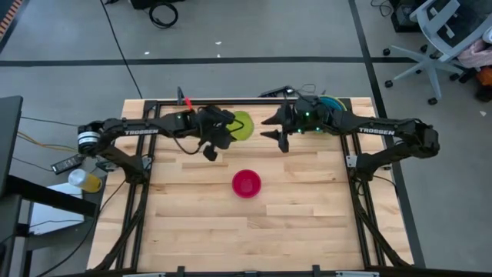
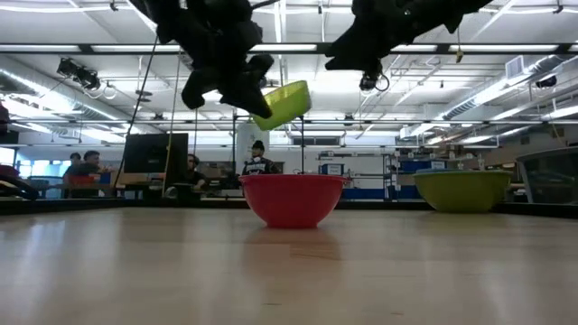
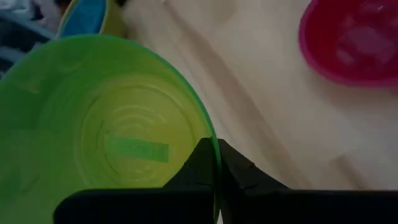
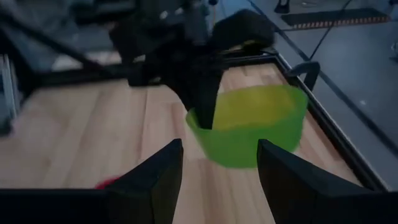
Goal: Nest bowls inside each other
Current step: Stack the small green bowl on top of the blue bowl
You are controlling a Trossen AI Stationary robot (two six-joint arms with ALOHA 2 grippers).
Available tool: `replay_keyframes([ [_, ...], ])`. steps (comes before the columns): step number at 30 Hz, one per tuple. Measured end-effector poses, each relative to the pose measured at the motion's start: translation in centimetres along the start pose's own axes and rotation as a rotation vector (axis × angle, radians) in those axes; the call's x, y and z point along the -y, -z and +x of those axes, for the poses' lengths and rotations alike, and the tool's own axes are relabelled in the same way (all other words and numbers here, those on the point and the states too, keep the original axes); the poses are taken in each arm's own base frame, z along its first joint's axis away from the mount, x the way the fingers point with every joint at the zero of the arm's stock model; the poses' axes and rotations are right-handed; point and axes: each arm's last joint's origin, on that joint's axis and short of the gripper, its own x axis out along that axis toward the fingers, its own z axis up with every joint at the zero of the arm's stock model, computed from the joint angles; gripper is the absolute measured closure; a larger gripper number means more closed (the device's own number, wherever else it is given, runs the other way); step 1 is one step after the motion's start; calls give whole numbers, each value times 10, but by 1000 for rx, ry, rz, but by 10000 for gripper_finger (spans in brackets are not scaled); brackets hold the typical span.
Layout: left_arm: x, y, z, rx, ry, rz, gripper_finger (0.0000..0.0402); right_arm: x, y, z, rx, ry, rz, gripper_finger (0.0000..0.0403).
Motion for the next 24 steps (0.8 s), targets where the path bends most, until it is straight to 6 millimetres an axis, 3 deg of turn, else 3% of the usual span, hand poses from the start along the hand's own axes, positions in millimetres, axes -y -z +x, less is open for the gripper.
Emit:
replay_keyframes([
  [12, -16, -18, 34, 13, 211, 43, 400, -18, -7, 36, -267, -93, -240, 195],
  [20, -21, -25, 30, 25, 228, 40, 400, -22, 6, 58, -444, -150, -282, 200],
  [24, -21, -24, 29, 16, 237, 17, 399, -21, 8, 60, -462, -138, -301, 247],
])
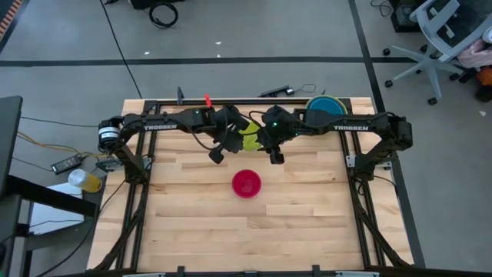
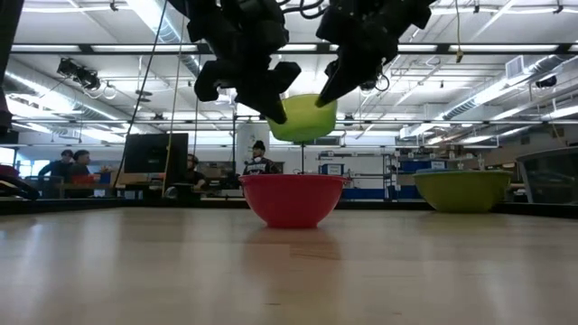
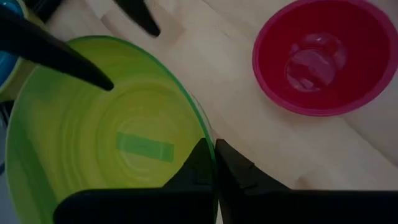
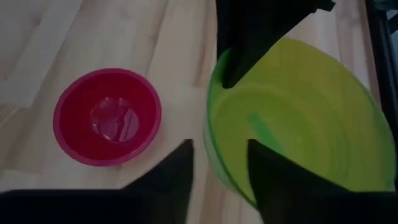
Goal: Nest bowls inside each other
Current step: Stack the small green bowl on top of the blue bowl
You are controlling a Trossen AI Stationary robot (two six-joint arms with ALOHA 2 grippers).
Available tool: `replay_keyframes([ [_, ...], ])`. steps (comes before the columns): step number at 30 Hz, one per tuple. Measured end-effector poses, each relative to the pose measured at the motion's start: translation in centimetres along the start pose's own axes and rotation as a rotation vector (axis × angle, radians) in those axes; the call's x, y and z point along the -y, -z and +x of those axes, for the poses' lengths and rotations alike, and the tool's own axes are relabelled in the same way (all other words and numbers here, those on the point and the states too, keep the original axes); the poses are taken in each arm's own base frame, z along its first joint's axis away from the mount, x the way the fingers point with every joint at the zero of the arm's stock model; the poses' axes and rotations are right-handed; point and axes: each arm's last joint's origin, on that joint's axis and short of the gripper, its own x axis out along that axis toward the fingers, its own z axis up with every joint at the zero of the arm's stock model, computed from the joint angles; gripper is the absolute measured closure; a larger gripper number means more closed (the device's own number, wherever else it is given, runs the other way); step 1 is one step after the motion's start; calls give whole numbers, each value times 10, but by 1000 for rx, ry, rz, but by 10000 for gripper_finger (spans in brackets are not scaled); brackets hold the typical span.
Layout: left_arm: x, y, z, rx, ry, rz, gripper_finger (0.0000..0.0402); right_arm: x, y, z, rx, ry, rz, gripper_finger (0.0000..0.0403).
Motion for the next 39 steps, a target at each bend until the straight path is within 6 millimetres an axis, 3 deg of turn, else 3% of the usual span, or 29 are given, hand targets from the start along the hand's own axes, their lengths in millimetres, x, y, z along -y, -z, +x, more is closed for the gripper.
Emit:
replay_keyframes([
  [5, 0, -4, 1, 14, -11, -19, 386, -2, 2, 0, -8, -41, -13, 376],
  [6, 0, -5, 1, 19, -15, -32, 383, -2, 2, 0, -13, -50, -21, 386],
  [12, -7, -8, 0, 70, -79, -203, 342, -3, 8, 0, -77, -37, -23, 394],
  [18, -16, -8, -15, 117, -132, -389, 241, 10, 22, -3, -194, 82, 151, 398],
  [25, -22, 5, -33, 114, -181, -617, 132, 43, 40, -43, -225, 382, 472, 398],
  [29, -26, 17, -39, 93, -189, -743, 120, 62, 61, -77, -234, 512, 702, 398],
  [33, -26, 26, -39, 61, -172, -785, 125, 69, 85, -95, -309, 629, 864, 398],
  [39, -26, 28, -37, 48, -163, -792, 136, 71, 123, -82, -348, 703, 1019, 390],
])
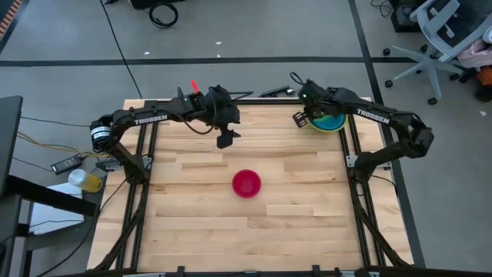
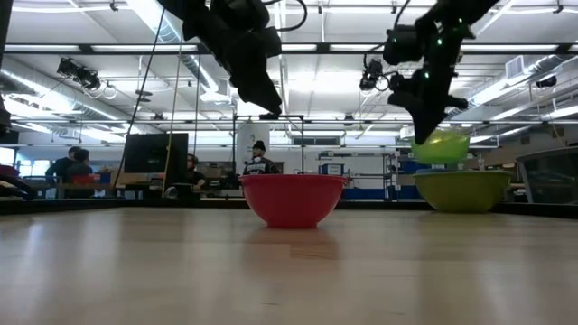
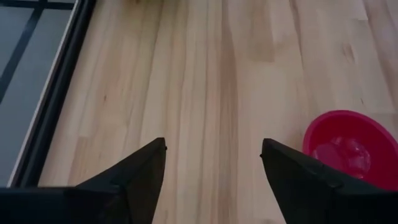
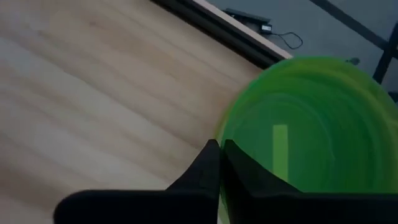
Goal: Nest bowls inside each other
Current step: Stack the small green bowl on top of the blue bowl, then stack the small red bowl on top of the small green bowl
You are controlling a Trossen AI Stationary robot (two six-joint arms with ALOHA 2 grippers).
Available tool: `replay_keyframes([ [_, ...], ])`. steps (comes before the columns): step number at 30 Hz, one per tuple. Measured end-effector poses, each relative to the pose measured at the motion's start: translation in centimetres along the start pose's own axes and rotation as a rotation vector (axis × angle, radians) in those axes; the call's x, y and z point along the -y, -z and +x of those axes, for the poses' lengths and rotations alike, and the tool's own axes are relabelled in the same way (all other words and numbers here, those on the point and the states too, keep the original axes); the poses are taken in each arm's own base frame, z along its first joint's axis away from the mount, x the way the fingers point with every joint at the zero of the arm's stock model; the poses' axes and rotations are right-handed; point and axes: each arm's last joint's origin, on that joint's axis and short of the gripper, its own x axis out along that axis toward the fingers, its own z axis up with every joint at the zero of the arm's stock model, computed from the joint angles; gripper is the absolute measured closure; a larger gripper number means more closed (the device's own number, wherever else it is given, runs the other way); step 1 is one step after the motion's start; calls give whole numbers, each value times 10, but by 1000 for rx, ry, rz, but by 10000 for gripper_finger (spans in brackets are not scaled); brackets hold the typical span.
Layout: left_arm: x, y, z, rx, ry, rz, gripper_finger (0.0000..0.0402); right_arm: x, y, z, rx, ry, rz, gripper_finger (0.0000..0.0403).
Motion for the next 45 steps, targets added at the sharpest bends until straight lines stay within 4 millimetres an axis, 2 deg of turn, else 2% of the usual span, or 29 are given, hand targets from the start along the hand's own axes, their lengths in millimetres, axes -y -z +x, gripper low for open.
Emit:
replay_keyframes([
  [5, 0, 0, 0, -2, 1, -1, 138, 11, 13, 29, -10, 28, 95, 385],
  [10, 0, 1, 0, -10, 3, -13, 138, 19, 21, 42, -8, 111, 174, 369],
  [16, 1, 3, 0, -27, 7, -24, 138, 22, 16, 33, 16, 64, 203, 283],
  [20, 4, 10, 0, -92, 83, -69, 138, 13, 14, 15, 65, -87, 251, 215],
  [22, 7, 14, 3, -116, 140, -111, 138, -1, 15, 7, 103, -155, 246, 196],
  [25, 14, 25, 13, -148, 198, -154, 138, -29, 21, -2, 123, -269, 182, 189],
  [31, 30, 47, 30, -210, 202, -178, 138, -110, 43, -9, 130, -520, 17, 195],
  [37, 41, 55, 38, -221, 213, -207, 138, -180, 74, -3, 142, -686, -53, 195],
  [40, 47, 54, 40, -217, 222, -200, 138, -200, 91, 5, 98, -708, -51, 195],
  [45, 52, 50, 41, -186, 230, -195, 138, -219, 114, 26, 21, -641, -48, 195],
])
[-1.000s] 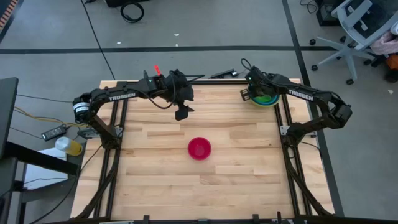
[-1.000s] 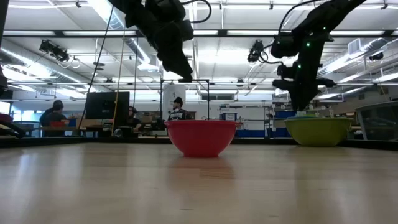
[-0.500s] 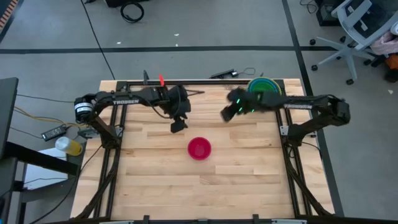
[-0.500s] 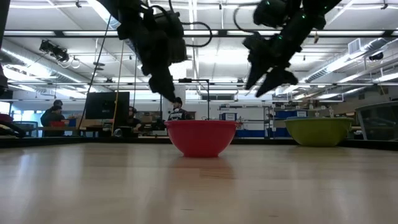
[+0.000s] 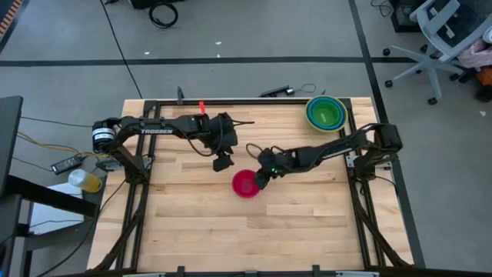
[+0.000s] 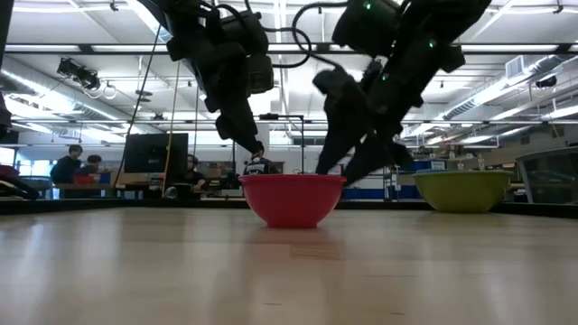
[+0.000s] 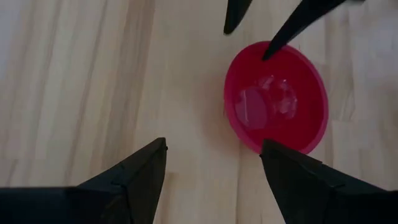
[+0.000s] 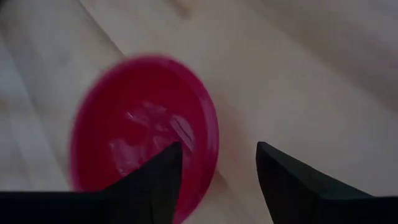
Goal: Nest bowls inside each other
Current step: Stack the small red bowl on top of the small green bowl
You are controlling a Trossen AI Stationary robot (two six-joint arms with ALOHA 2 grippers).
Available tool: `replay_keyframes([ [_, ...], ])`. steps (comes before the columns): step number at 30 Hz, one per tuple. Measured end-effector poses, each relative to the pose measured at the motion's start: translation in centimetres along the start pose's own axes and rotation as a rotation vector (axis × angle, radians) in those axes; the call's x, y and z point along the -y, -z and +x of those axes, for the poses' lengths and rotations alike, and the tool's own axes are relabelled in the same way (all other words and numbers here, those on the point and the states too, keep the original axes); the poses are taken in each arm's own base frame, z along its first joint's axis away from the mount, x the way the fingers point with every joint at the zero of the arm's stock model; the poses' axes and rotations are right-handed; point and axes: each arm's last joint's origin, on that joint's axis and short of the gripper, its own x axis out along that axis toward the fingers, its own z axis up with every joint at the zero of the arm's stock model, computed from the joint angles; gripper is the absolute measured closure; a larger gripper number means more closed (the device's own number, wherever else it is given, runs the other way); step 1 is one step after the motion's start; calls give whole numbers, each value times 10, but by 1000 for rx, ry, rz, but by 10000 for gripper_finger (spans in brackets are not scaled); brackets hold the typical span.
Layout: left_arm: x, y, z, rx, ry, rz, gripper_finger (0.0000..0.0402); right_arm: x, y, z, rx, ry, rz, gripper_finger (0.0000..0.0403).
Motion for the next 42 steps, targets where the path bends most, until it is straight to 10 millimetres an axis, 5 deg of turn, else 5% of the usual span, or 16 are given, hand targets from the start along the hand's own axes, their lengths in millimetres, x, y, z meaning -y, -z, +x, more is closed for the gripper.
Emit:
replay_keyframes([
  [7, 4, -1, 1, 3, -8, -13, 138, -1, 10, 23, -47, -24, 27, 222],
  [14, 2, 0, 1, 1, -40, -20, 138, 3, 10, 17, -82, 4, 35, 381],
  [18, -4, 0, -1, -1, -74, -63, 138, 18, -6, -9, 17, 154, 156, 379],
  [23, -13, 3, -4, -16, -94, -106, 138, 44, -30, -76, 248, 372, 297, 383],
  [31, -25, 3, -9, 0, -114, -139, 138, 120, -39, -174, 463, 810, 530, 383],
  [35, -30, 1, -10, 24, -122, -146, 138, 150, -47, -187, 461, 886, 578, 383],
  [42, -35, 1, -12, 35, -131, -163, 138, 197, -44, -173, 385, 972, 784, 364],
])
